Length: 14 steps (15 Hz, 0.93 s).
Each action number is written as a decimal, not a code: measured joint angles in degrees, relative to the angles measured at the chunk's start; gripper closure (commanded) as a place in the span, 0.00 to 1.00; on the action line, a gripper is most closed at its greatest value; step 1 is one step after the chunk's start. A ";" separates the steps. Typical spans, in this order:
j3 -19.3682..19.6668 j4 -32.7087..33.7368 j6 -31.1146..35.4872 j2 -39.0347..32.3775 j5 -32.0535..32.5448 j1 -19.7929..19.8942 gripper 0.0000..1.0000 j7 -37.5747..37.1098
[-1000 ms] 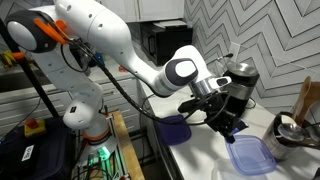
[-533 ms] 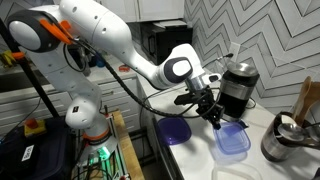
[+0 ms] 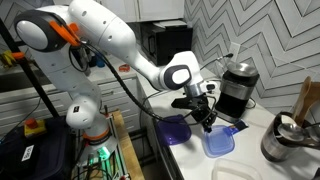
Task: Remove the lid from the clear bowl on the right then stack the two clear bowls together.
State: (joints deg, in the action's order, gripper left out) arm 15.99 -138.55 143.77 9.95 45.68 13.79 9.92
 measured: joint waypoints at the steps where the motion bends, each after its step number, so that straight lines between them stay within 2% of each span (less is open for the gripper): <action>1: 0.16 -0.01 0.00 -0.23 -1.50 0.03 0.44 0.65; 6: 0.25 0.54 0.07 1.22 -7.81 0.18 0.06 1.53; 7: 0.24 0.73 0.05 2.15 -8.61 0.35 0.01 1.30; 10: 0.31 1.42 -0.88 5.63 -10.52 1.82 0.00 -0.25; 14: 1.02 1.72 -1.72 9.29 -10.47 5.86 0.00 -2.23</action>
State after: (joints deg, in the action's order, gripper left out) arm 17.00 -136.83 142.05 19.24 35.21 19.65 7.68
